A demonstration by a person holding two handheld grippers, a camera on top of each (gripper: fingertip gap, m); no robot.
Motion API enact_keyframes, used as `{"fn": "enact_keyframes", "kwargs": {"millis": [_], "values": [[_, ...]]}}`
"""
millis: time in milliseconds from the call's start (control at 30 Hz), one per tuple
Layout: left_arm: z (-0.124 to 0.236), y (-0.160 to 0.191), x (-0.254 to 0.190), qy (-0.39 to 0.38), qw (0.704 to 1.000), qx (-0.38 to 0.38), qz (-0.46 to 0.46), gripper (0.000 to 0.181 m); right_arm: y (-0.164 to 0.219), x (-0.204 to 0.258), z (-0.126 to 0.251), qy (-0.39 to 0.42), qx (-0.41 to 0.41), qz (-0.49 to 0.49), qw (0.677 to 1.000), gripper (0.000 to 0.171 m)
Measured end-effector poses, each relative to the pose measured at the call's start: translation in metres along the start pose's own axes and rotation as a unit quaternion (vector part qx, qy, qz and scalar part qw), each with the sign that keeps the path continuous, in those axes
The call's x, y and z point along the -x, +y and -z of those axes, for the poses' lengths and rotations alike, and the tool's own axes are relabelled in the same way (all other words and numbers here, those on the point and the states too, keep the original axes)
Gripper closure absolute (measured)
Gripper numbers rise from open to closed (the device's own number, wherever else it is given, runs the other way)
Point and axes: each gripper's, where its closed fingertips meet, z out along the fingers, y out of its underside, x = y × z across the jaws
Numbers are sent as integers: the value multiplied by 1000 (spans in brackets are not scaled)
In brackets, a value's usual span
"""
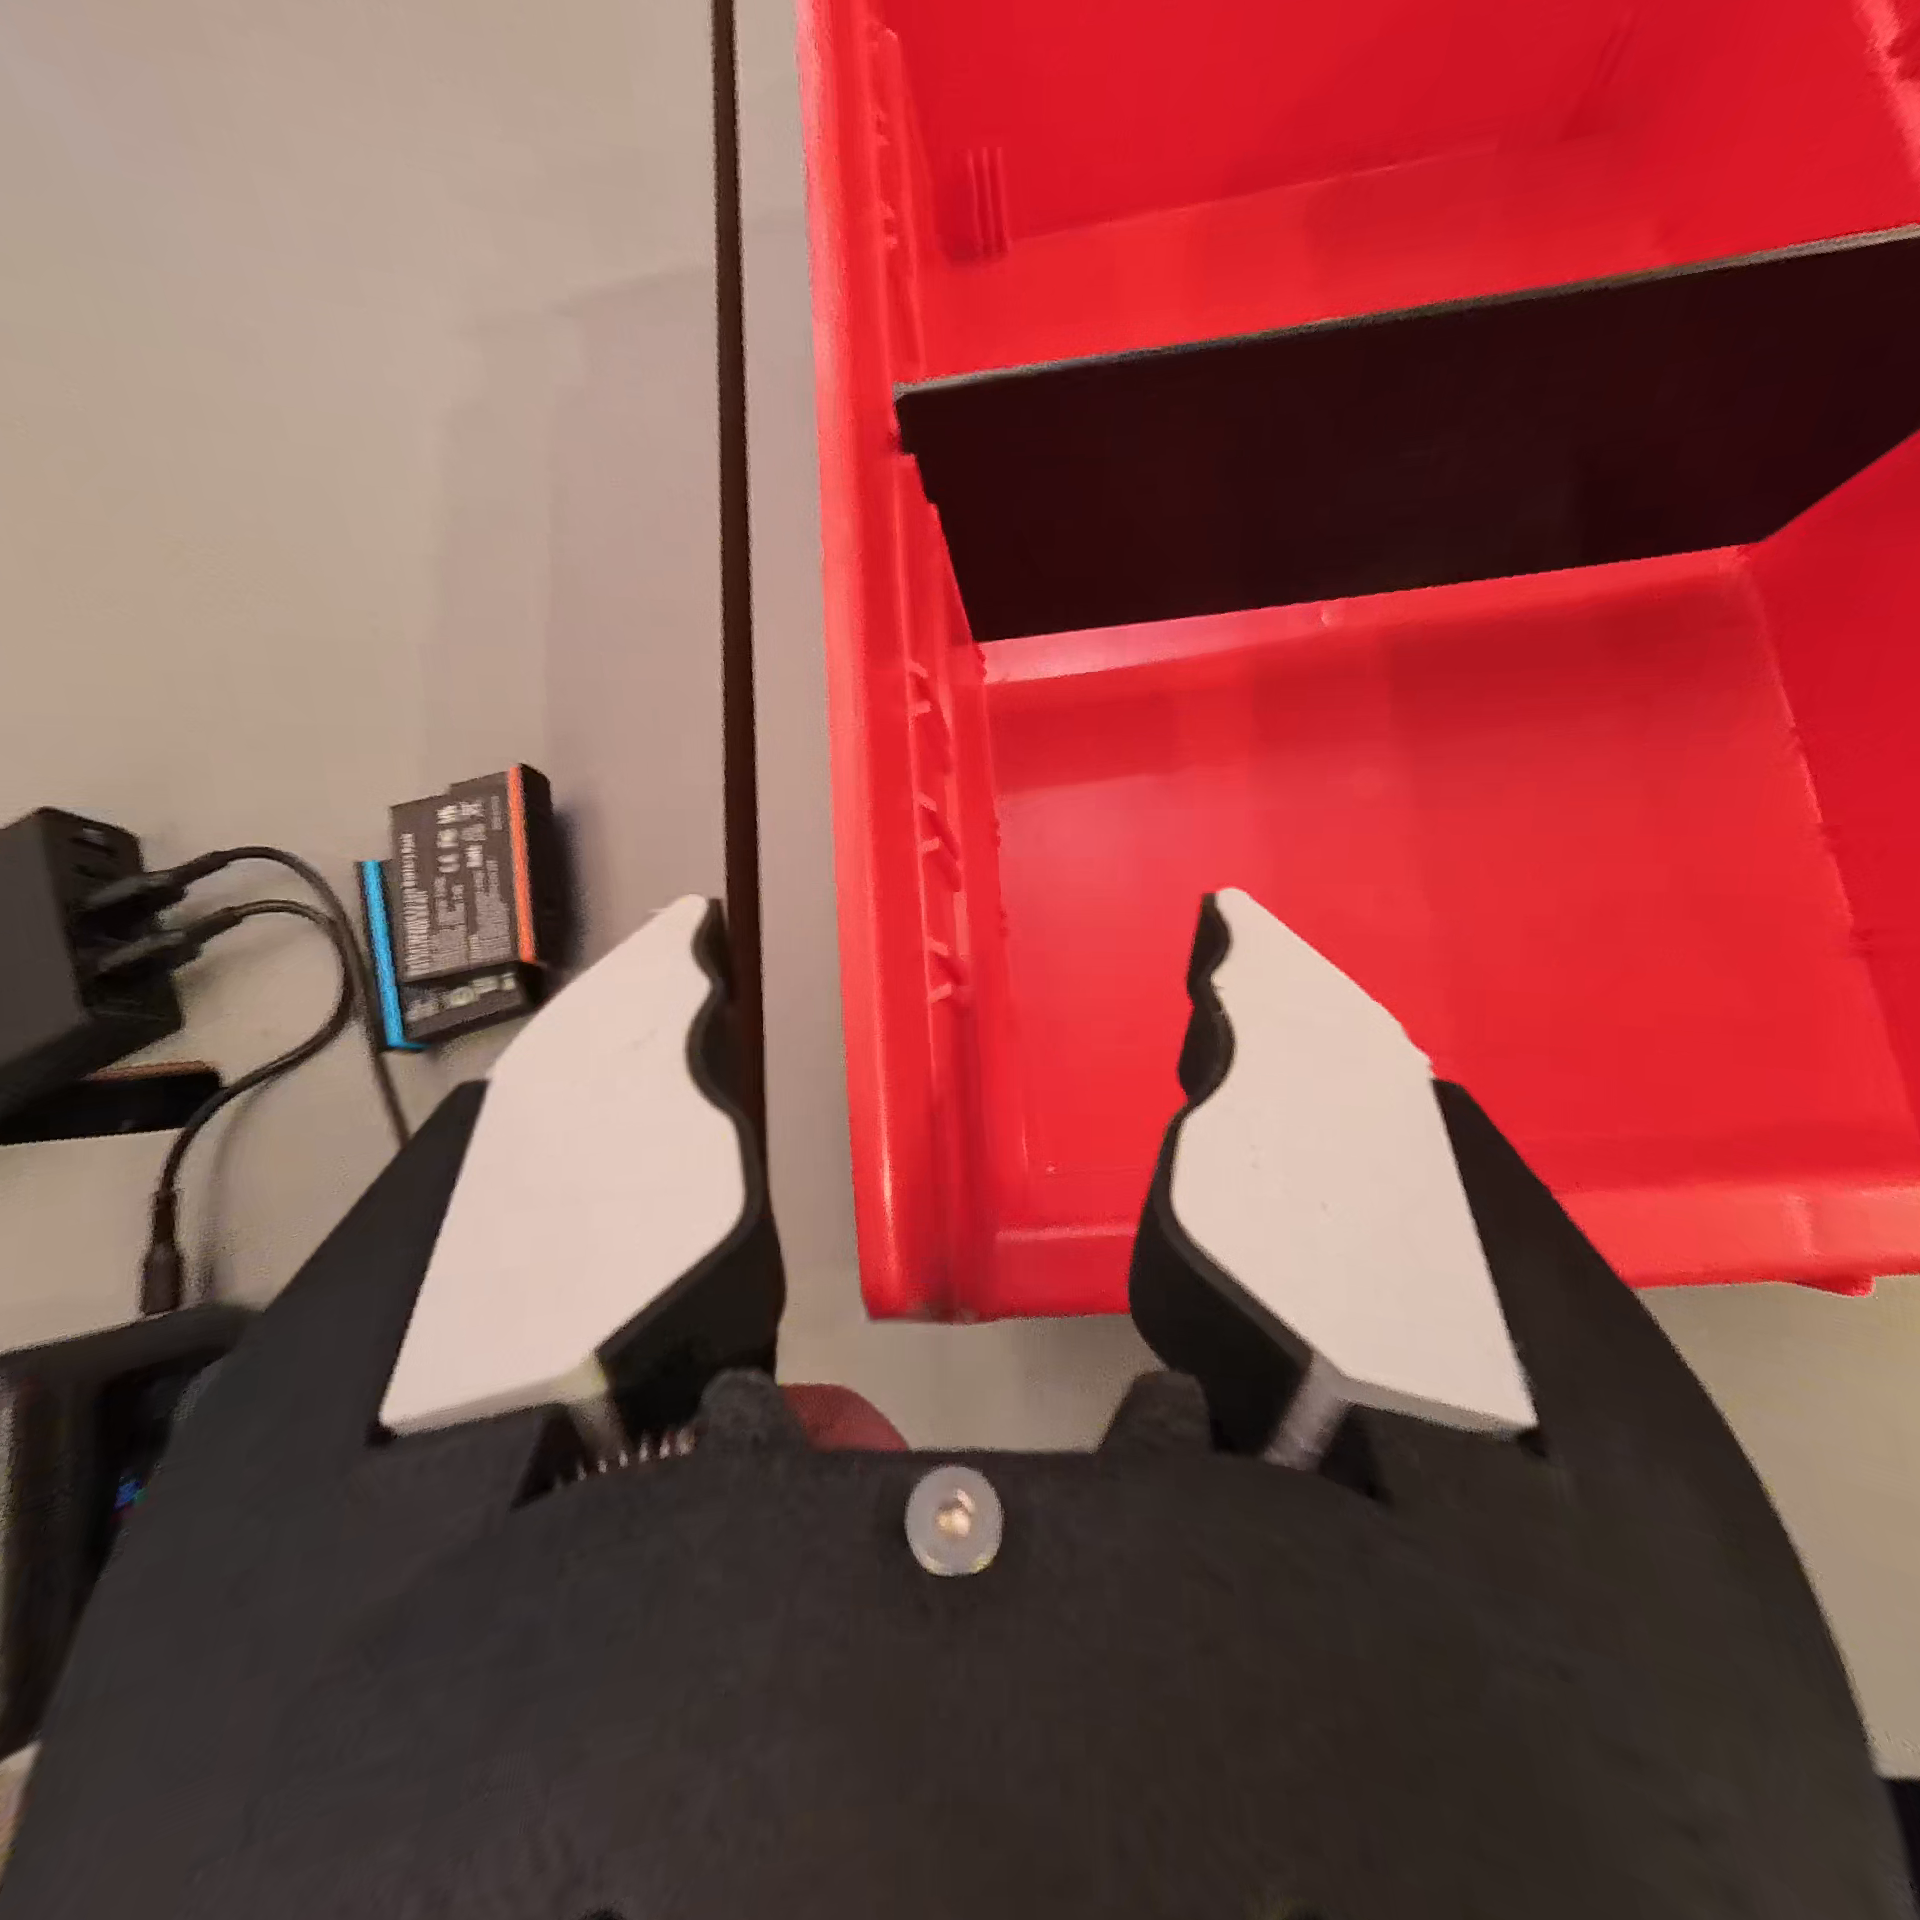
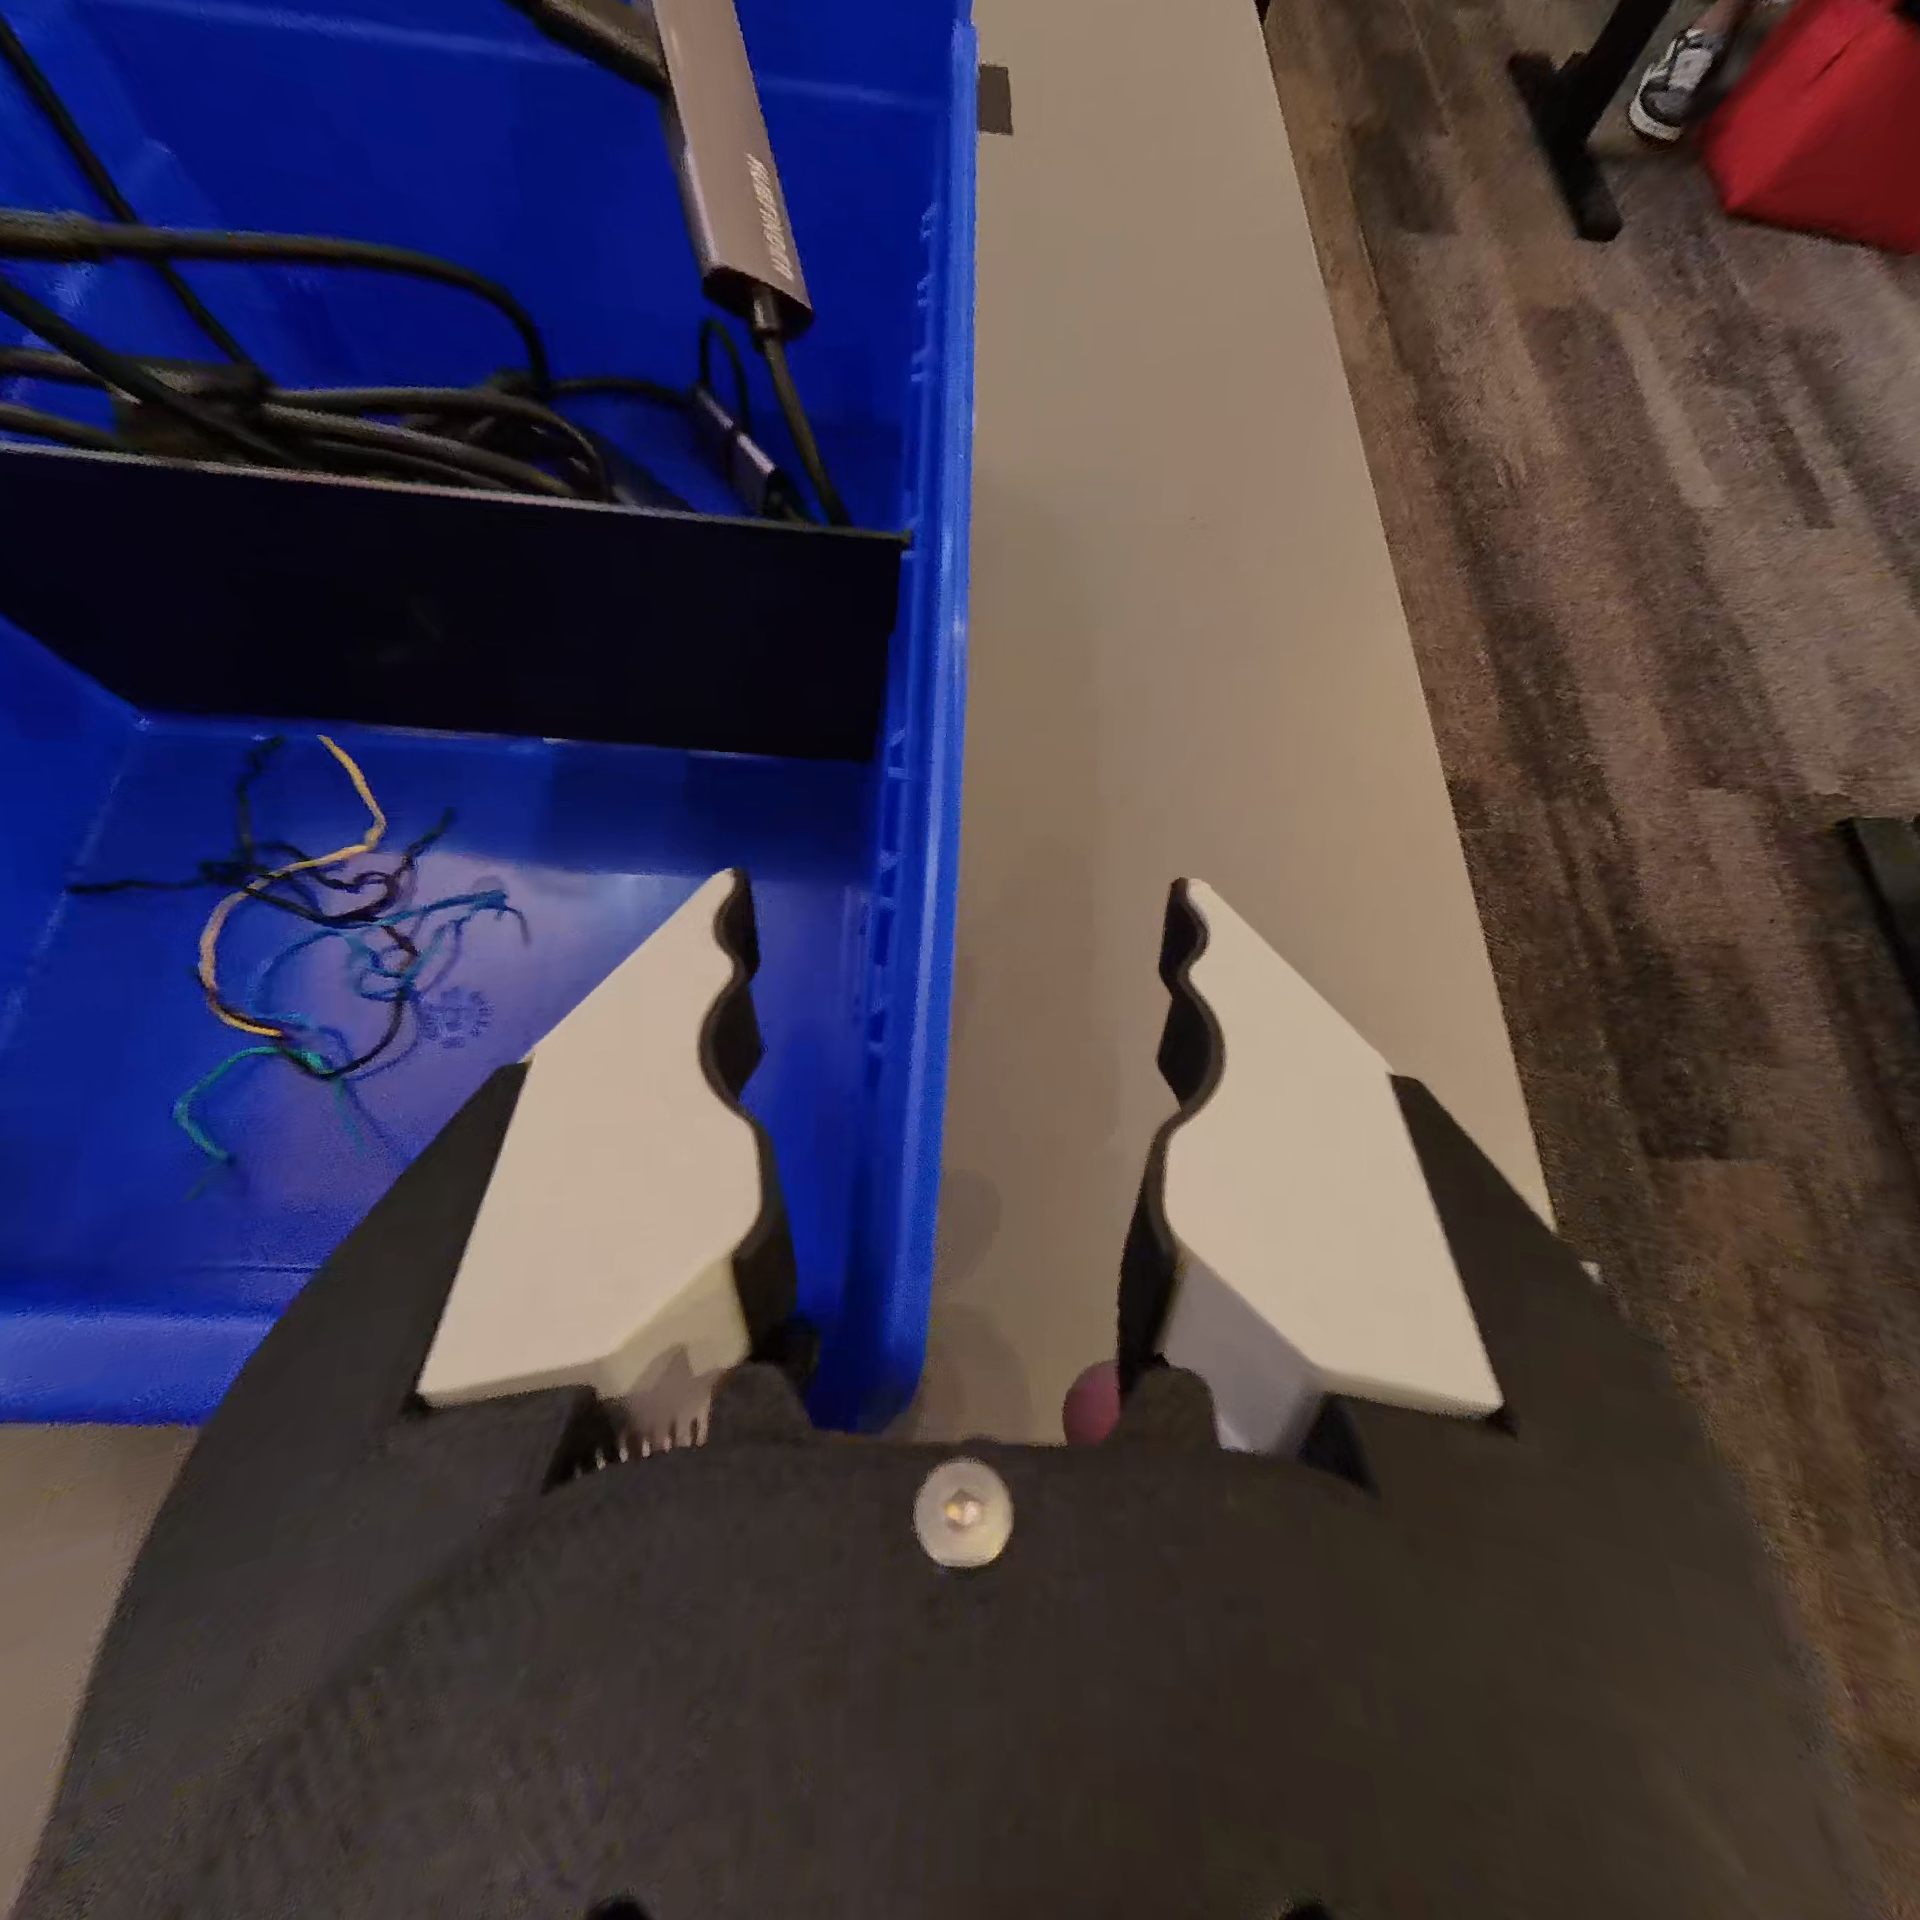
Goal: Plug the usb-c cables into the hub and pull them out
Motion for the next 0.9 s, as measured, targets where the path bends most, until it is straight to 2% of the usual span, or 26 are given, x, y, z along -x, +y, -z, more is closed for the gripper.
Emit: {"fn": "enact_keyframes", "kwargs": {"millis": [67, 167, 233, 300, 367, 433, 667, 733, 800, 833, 900], "values": [[-6, 1, -10, 34, 999, 1, 11, 108, 2, -2, -4, -3, 12, 8, 1000, 112], [-9, -4, -11, 36, 999, -8, 9, 120, 5, 2, -9, -28, 23, 16, 999, 131], [-9, -5, -14, 43, 999, -11, -2, 142, 4, 4, -10, -37, 22, 17, 999, 146], [-10, -5, -14, 40, 999, -14, -10, 156, 2, 14, -8, -67, 19, 20, 997, 168], [-11, -5, -17, 43, 999, -20, -14, 171, 2, 15, -8, -63, 19, 18, 998, 168], [-9, -7, -21, 55, 998, -25, -13, 167, 2, 17, -8, -61, 18, 14, 998, 168], [6, -16, -30, 97, 994, -45, 1, 98, 4, 21, -5, -57, 16, 9, 998, 168], [3, -10, -33, 89, 996, -30, -12, 99, 5, 23, -4, -58, 17, 10, 998, 168], [-4, -6, -27, 55, 998, -17, -22, 121, 5, 26, -3, -61, 17, 9, 998, 168], [-6, -7, -25, 48, 998, -20, -22, 142, 5, 28, -2, -63, 17, 10, 998, 168], [-8, -10, -19, 29, 999, -33, -16, 169, 6, 33, 0, -67, 17, 13, 998, 168]]}}
